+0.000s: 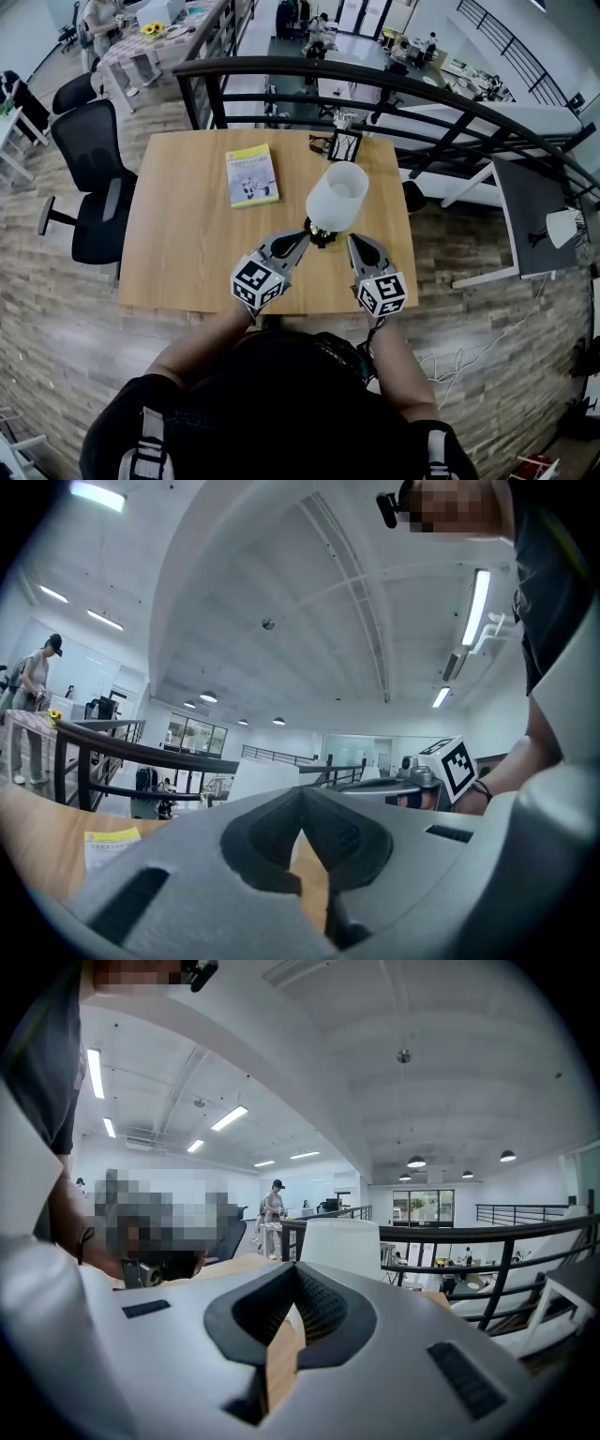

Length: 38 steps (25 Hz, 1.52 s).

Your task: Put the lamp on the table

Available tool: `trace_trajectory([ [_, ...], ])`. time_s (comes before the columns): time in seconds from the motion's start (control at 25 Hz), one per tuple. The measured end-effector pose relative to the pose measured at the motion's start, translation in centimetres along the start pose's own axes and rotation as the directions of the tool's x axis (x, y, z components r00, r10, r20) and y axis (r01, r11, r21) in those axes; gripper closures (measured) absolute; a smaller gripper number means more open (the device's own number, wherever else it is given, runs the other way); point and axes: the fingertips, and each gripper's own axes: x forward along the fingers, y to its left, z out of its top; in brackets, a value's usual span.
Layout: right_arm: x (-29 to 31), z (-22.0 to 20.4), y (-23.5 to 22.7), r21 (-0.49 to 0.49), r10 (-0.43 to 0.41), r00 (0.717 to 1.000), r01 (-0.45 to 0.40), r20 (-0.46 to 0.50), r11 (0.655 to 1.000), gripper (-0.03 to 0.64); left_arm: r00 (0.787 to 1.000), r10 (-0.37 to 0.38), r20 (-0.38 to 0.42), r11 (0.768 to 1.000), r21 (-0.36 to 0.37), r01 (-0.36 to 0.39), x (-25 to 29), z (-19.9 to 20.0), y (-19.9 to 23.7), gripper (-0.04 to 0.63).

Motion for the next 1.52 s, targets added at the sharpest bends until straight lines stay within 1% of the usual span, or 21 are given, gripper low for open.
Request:
trace_trajectory([
  [0.08,-1.1,0.6,0.1,-0.003,0.020,1.000,-0.020,0.006,1.000,0.601,1.000,0.019,0.008,1.000,0.001,-0.019,-0.1,0.4,-0.7,0.588],
  [0.2,-2.9,0.5,-0.3,-0.008,0.050,0.999,-0.050,0.008,0.999,0.601,1.000,0.014,0.011,1.000,0.004,-0.014,0.2,0.6,-2.8,0.588],
  [0.36,-6.7,-1.1,-0.6,0.000,0.092,0.996,-0.092,-0.013,0.996,0.601,0.999,0.034,0.025,0.999,-0.014,-0.034,0.0,0.2,-7.2,0.588],
  [0.48,-9.7,-2.1,-0.8,0.023,0.098,0.995,-0.098,-0.001,0.995,0.601,0.999,0.041,0.033,0.999,-0.011,-0.041,0.0,-0.2,-10.2,0.588],
  [0.6,-12.7,-3.0,-0.2,0.044,0.127,0.992,-0.127,0.007,0.991,0.601,0.997,0.067,0.033,0.998,-0.017,-0.066,-0.7,-1.0,-13.5,0.588],
  [0.88,-18.2,-3.4,1.2,0.047,0.165,0.986,-0.166,0.024,0.985,0.601,0.994,0.103,0.021,0.995,0.006,-0.103,-2.2,-2.2,-19.6,0.588],
  [1.16,-20.2,-2.6,2.7,0.041,0.205,0.978,-0.206,0.028,0.978,0.601,0.992,0.125,0.022,0.991,0.054,-0.126,-3.6,-1.6,-22.2,0.588],
  [1.36,-21.1,-2.7,5.6,0.054,0.200,0.979,-0.201,0.025,0.978,0.601,0.994,0.108,0.030,0.993,0.041,-0.109,-6.0,-1.5,-23.4,0.588],
  [1.52,-21.9,-2.7,8.7,0.051,0.187,0.982,-0.188,0.020,0.981,0.601,0.997,0.070,0.020,0.997,0.025,-0.070,-8.6,-2.0,-24.5,0.588],
])
